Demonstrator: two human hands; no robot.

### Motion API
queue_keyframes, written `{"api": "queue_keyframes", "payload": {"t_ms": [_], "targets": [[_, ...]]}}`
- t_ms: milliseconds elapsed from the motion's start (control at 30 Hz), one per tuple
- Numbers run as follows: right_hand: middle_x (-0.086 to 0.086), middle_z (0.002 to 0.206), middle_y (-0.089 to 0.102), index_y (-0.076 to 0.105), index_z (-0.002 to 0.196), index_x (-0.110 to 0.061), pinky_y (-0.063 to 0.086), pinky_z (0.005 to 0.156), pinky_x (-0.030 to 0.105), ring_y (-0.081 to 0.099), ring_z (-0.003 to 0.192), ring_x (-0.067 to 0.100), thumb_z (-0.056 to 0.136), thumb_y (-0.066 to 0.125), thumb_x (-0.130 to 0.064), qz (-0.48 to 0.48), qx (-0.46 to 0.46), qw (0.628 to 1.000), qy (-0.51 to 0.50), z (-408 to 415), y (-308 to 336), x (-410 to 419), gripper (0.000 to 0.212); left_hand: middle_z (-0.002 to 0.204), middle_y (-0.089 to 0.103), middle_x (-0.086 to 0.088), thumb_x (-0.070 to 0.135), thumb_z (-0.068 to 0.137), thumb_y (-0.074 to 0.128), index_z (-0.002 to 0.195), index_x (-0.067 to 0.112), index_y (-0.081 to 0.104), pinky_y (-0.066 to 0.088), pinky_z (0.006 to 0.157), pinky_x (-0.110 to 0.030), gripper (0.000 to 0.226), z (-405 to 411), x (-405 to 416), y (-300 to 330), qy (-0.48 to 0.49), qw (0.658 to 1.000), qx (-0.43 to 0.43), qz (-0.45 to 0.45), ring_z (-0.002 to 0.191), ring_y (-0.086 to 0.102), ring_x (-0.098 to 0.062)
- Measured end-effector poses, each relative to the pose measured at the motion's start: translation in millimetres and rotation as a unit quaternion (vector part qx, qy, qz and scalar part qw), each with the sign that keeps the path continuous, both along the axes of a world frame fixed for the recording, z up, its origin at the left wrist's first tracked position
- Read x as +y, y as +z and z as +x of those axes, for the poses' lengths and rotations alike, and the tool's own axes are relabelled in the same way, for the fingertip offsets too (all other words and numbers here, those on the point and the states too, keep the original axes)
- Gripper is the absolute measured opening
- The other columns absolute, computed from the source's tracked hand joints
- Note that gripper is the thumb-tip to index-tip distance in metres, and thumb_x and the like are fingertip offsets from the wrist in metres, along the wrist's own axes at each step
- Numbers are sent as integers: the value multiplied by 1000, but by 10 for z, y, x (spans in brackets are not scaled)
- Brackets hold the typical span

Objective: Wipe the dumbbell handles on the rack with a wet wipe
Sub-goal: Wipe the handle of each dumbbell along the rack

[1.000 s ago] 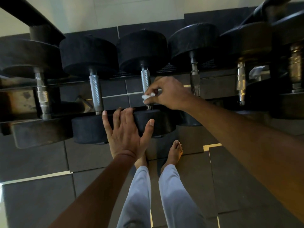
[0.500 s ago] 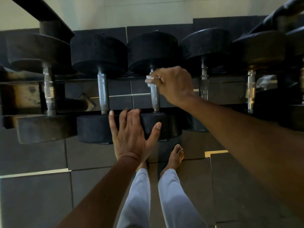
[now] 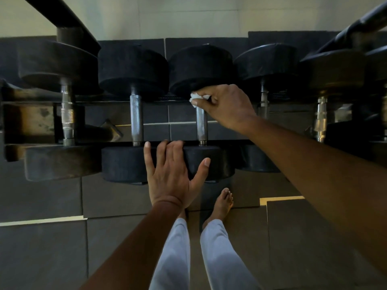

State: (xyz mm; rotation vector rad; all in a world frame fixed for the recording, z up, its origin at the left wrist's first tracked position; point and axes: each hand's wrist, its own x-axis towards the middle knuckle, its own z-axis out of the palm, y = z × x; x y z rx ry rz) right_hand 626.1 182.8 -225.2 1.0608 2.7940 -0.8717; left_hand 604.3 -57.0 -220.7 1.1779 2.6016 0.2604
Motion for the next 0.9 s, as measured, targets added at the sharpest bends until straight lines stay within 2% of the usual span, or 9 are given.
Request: {"api": "queue_keyframes", "payload": {"t_ms": [100,300,367,467,567,667,733,800,900], "targets": [[3,108,79,75,124,-43,53,82,35,73,104,29,100,57,-68,65,-58,996,23,-206,42,-80,39,125,64,-3,78,102,21,132,13,58,-5,133,-52,80,3,4,6,0,1000,4,-2,138,49,-28],[7,92,73,78,108,-23,43,65,35,73,88,29,108,58,-24,220,-167,959,62,-480,-22,-334,20,127,65,-3,77,102,25,134,12,58,-1,133,-55,80,13,3,19,1,1000,3,-4,140,47,-27],[5,88,70,79,112,-28,42,66,35,70,84,28,110,57,-35,191,-145,970,42,-421,2,-317,23,128,65,-3,77,102,24,135,12,58,-1,133,-55,80,14,4,23,1,1000,2,-5,140,46,-26],[4,103,78,77,123,-43,47,73,34,73,96,30,104,53,-63,109,-48,993,-18,-184,-9,-266,36,128,65,-2,78,102,20,136,13,57,-3,134,-54,82,5,0,19,0,1000,1,-4,141,46,-26],[-4,109,78,79,118,-46,57,82,34,73,99,19,95,62,-70,16,80,987,-140,-4,-165,-315,37,128,65,-2,78,102,20,135,13,58,-3,134,-53,83,3,-4,13,1,1000,5,-3,140,47,-26],[-4,110,68,82,113,-37,56,77,29,69,95,14,91,73,-63,-79,131,951,-267,81,-276,-339,35,128,66,-3,78,102,20,135,12,58,-1,134,-54,83,10,-3,1,1,1000,6,-1,140,48,-28],[-6,109,72,82,107,-29,56,80,25,70,98,10,90,81,-53,-174,160,911,-338,57,-307,-340,29,127,66,-3,78,102,20,135,12,58,-2,133,-54,83,8,-4,-2,1,1000,7,3,139,48,-28],[-8,99,78,79,94,-28,58,85,28,74,98,10,88,87,-41,-289,183,840,-421,-37,-335,-322,17,127,66,-4,78,102,18,134,12,58,-1,133,-54,83,10,0,0,0,1000,6,6,138,48,-28],[0,93,81,73,83,-22,66,87,45,79,94,24,86,91,-29,-413,180,727,-518,-188,-359,-222,19,127,67,-4,78,102,17,134,12,59,-1,133,-54,85,14,3,7,2,1000,9,0,139,48,-28]]}}
